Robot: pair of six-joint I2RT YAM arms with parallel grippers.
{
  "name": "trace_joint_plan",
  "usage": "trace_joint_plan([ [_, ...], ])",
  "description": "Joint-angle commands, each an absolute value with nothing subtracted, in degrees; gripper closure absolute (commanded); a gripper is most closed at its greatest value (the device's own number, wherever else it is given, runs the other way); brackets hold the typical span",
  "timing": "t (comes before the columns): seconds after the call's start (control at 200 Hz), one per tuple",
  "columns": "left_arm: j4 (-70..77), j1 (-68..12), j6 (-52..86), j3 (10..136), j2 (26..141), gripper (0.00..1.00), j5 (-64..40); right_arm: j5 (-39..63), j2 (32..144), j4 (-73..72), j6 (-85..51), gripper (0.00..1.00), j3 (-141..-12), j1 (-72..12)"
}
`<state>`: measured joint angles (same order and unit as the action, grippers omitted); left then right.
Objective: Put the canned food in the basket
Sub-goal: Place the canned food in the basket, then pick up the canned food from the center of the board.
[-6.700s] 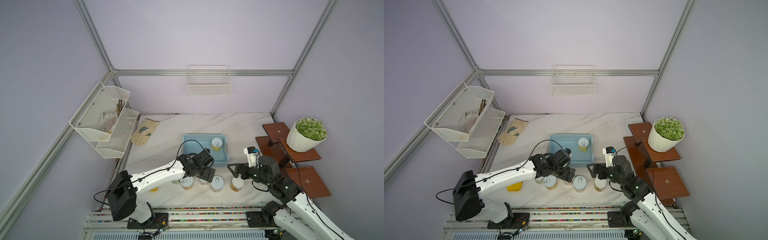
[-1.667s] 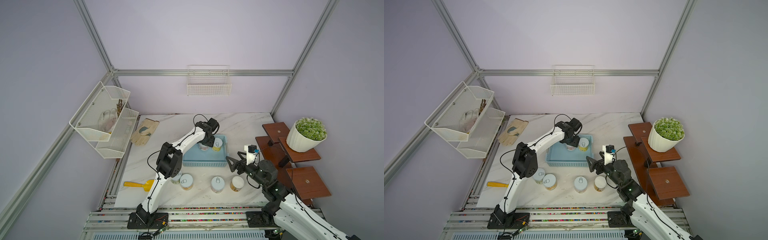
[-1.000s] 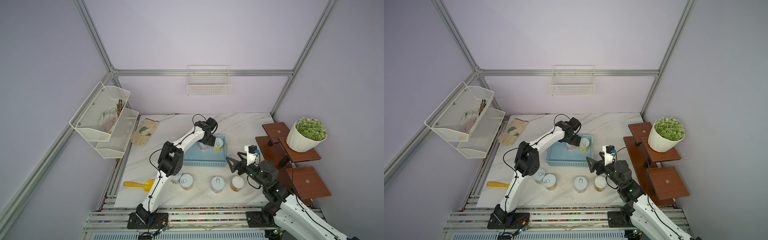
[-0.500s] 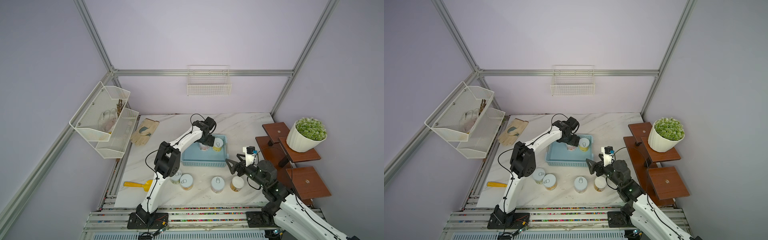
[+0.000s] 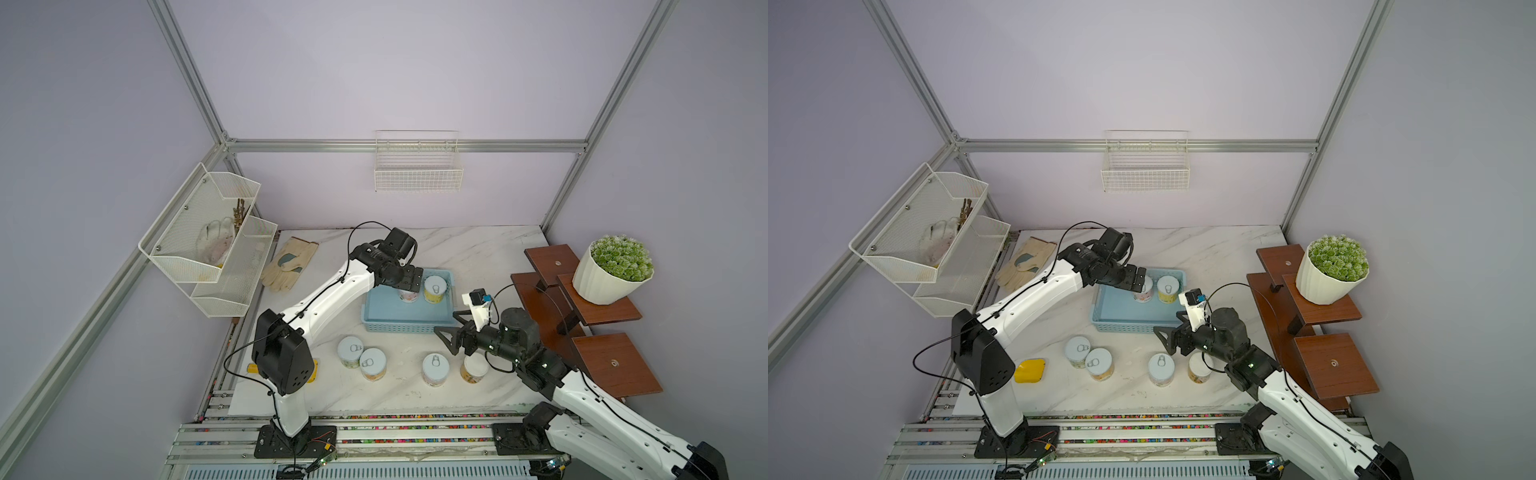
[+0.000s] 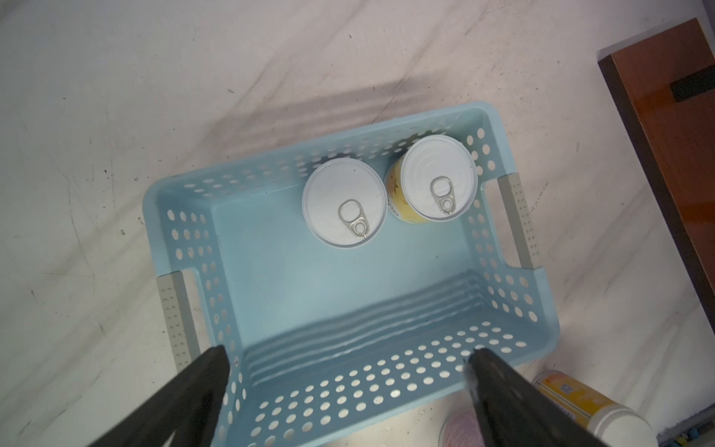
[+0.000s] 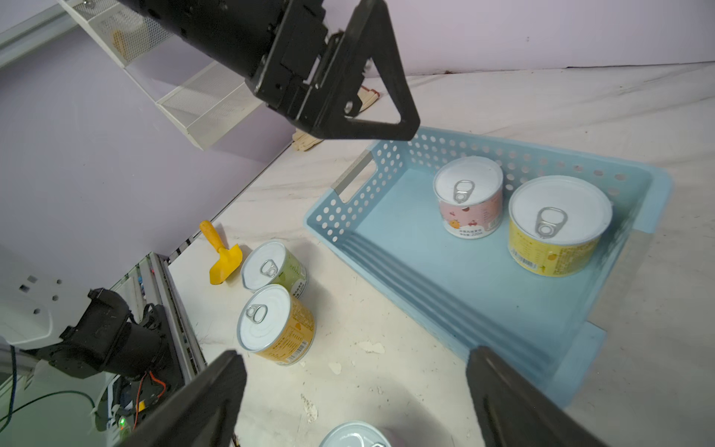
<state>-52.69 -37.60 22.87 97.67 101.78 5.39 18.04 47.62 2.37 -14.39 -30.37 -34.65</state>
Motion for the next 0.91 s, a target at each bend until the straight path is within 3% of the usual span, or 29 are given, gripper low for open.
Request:
trace_joint_plan([
  [0.0, -47.63, -37.88, 21.07, 91.65, 95.25, 0.0, 0.62, 17.92, 49.04, 4.88, -13.1, 0.05, -32.64, -37.66],
  [0.35, -34.86, -37.97, 21.8, 67.94, 73.9, 0.0, -9.42, 17.73, 49.79, 8.24, -15.94, 0.04, -33.17, -43.77],
  [0.61, -19.81, -37.92, 22.21, 51.17, 60.36, 0.0, -16.23, 7.39, 50.44, 20.65, -21.07, 0.03, -37.08, -49.37],
  [0.9, -8.81, -37.97, 25.14, 40.6, 53.37, 0.0, -23.26, -2.22, 56.1, 36.85, -27.68, 0.02, -45.09, -53.29],
])
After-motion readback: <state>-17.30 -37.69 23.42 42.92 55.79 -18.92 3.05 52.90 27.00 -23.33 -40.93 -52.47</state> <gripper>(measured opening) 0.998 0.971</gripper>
